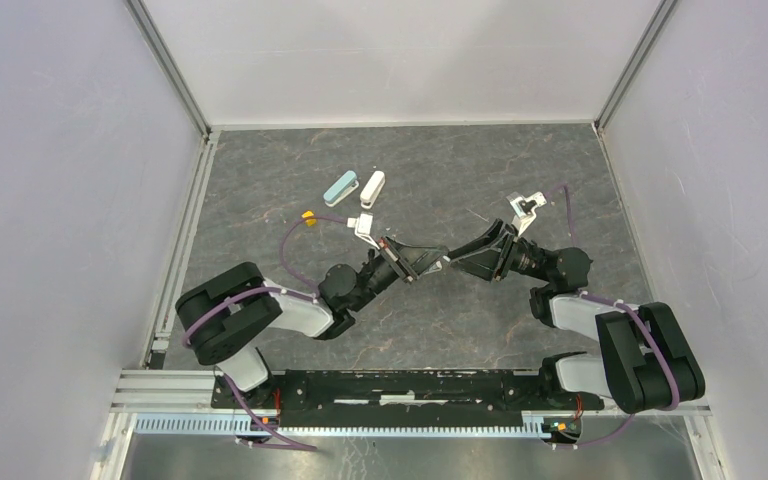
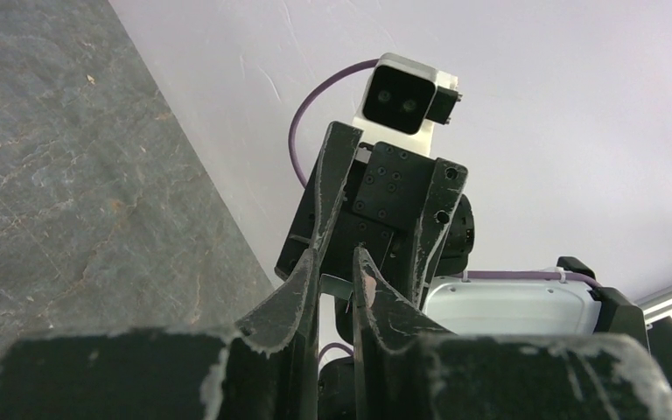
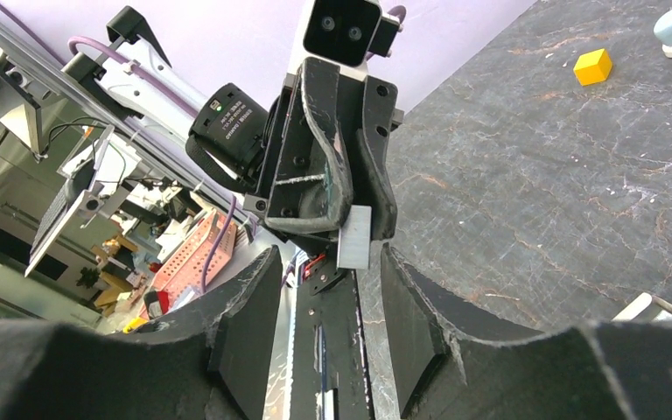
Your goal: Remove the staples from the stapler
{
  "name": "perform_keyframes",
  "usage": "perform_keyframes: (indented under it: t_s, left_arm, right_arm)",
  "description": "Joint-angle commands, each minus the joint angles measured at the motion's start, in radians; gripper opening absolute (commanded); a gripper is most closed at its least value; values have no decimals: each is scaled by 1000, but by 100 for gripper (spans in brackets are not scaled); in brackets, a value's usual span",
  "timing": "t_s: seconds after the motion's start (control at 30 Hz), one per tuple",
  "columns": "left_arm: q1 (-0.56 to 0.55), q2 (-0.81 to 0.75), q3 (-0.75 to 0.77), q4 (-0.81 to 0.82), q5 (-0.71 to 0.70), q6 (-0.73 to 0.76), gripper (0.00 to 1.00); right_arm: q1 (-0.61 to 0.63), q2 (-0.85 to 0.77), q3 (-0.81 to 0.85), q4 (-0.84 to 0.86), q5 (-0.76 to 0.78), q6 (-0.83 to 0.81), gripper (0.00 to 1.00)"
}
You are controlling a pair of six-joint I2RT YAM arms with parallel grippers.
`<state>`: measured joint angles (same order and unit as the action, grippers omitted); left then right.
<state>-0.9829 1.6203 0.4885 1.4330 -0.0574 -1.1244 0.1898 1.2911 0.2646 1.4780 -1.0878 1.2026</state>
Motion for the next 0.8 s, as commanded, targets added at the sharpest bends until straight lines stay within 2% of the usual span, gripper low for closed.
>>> perform_keyframes:
  t_s: [0.0,0.23,0.4,0.77]
  left_arm:
    - [-15,25,15,96,-50,-37,6]
    - [-30,33,14,105,-85,-34,6]
    - [-40,42,12,118,-109,-33,6]
    - [-51,46,15,118,-117,-27,9]
  right_arm:
    - [6,-6,-10,75,23,-2,51]
    - [6,-14,-11,47,27,-21,44]
    - [6,-26,-12,6,29,-46,42]
    - [6,-34,-8,-18,31,-60,21]
